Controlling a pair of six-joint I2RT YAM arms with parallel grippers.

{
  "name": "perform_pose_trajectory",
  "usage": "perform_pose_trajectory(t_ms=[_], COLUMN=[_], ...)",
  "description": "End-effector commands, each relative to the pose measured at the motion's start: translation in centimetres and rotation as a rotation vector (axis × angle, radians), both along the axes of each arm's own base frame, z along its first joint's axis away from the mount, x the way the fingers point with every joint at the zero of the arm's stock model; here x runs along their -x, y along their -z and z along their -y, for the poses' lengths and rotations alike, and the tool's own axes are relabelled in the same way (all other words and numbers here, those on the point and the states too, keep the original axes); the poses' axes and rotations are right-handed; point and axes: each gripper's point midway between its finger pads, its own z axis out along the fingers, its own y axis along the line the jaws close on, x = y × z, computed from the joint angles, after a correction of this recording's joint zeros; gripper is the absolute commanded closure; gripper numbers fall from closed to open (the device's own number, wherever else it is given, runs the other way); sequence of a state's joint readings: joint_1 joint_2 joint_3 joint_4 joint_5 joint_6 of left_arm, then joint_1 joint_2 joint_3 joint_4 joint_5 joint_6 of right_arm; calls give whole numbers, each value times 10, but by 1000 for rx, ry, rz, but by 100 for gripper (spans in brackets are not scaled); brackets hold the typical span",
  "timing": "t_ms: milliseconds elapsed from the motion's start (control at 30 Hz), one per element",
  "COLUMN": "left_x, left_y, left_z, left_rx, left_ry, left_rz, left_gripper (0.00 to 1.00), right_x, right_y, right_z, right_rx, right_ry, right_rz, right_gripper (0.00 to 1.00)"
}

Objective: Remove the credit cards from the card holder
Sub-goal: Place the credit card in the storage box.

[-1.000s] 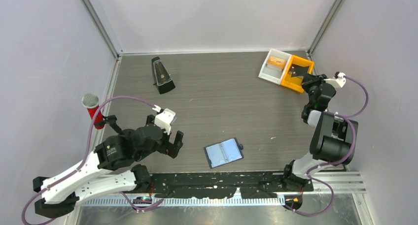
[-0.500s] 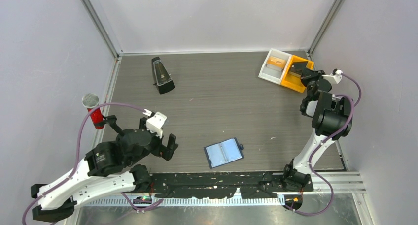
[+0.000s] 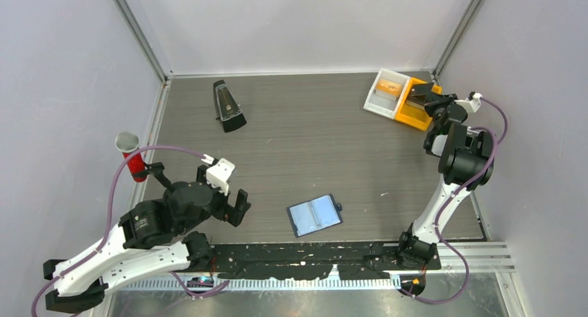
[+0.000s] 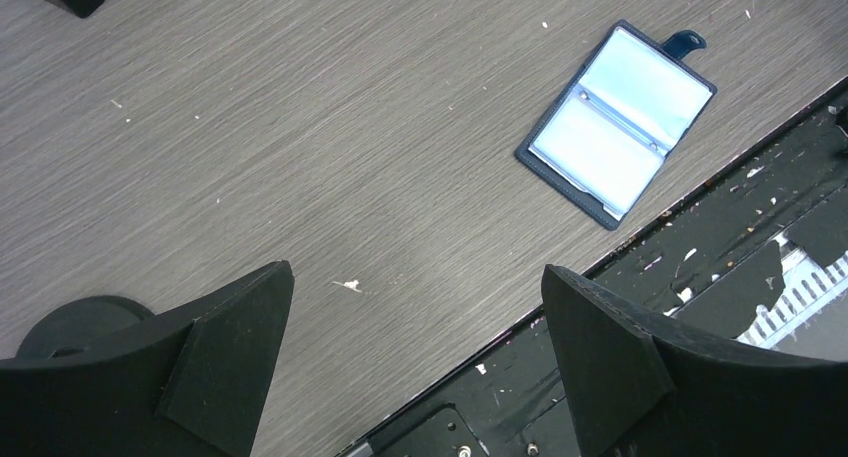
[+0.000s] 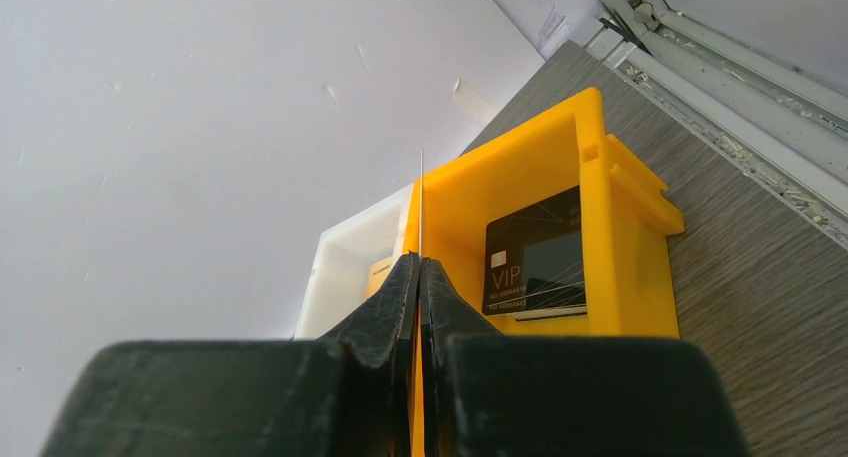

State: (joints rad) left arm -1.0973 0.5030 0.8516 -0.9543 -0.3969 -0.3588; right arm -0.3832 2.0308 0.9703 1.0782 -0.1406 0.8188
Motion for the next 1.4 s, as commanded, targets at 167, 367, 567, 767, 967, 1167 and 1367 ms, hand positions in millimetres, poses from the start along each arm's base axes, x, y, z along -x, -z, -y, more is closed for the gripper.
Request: perform_pose_trajectory(t_ms=[167,367,567,767,967,1167,1367], left_x=[-6,-6,-7,-8,-7,-8,-8], left_y=[-6,-9,-13,-17,-18,-18,-19], left_z=[4,2,-2,-7,-9,-9,-11], left_rx=[16,23,45,71,78,68,78], left_ry=[-3,-8,-19,-38,-41,-41,-48], left_rz=[30,43,65,85,92,92,98], left_gripper=[1,1,1,1,1,1,1], right_x=[-13,-17,-25,-33,-40,-43,-46], right_y=[-4,4,14,10,10,14,20], right_z=[14,16,17,20,24,23,24], right_rx=[15,6,-1,-8,-3,-12,-25], right_ry=[26,22,10,7,9,-2,-5], right_rz=[-4,-18,-40,-36,-74,-98,-122], right_gripper=[95,95,94,90,88,85,82])
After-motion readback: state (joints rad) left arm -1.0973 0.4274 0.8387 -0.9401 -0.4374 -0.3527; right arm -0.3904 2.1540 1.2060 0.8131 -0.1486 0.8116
